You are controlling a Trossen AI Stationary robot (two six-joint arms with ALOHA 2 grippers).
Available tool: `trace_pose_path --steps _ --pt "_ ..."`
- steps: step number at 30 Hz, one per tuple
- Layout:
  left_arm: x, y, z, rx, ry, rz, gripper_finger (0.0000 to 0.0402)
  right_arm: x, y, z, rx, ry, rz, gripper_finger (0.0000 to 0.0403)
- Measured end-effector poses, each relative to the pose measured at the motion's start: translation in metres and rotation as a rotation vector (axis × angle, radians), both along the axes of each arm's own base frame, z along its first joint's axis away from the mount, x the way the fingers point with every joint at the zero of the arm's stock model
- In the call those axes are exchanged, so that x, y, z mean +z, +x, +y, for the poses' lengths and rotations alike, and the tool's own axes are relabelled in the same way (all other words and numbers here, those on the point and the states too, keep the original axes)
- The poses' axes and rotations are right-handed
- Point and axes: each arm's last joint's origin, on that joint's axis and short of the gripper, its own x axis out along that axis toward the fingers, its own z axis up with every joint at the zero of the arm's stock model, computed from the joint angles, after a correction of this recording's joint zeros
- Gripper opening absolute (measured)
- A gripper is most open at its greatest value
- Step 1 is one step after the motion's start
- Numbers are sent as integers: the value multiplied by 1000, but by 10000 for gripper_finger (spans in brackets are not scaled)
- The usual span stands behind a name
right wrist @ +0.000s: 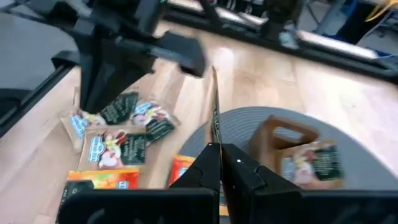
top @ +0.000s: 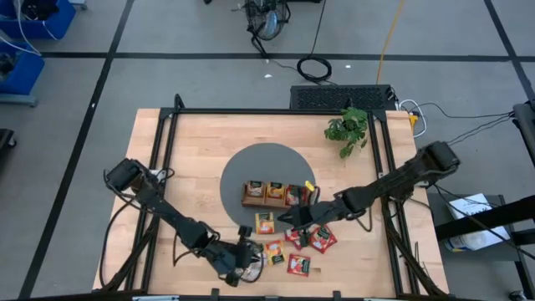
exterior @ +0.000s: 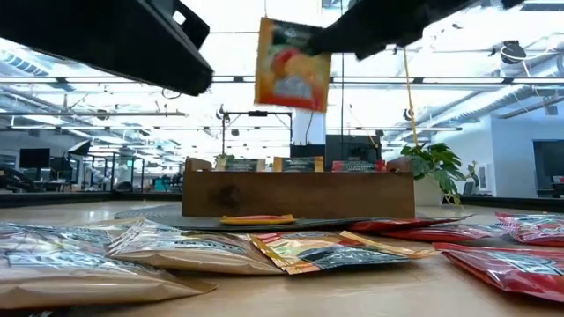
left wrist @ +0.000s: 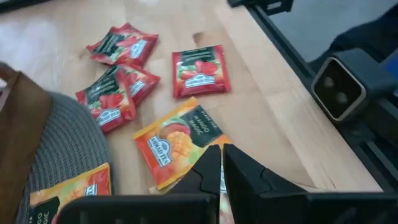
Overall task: Pick & Place Tea
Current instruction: Put the mango tea sachet into the middle compartment of the wooden organizer
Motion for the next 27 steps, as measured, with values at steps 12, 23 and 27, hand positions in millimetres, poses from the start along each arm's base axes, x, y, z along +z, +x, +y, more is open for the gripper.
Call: trace_pose_path --steps 12,23,27 --pt "-3 0 3 23 5 34 26 -6 1 -23 -143 -104 71 0" --pt "-4 -1 5 31 9 50 26 -28 1 -46 -179 -27 4 0" --pt "-4 -1 5 33 6 50 26 -40 -4 -57 -217 -18 38 0"
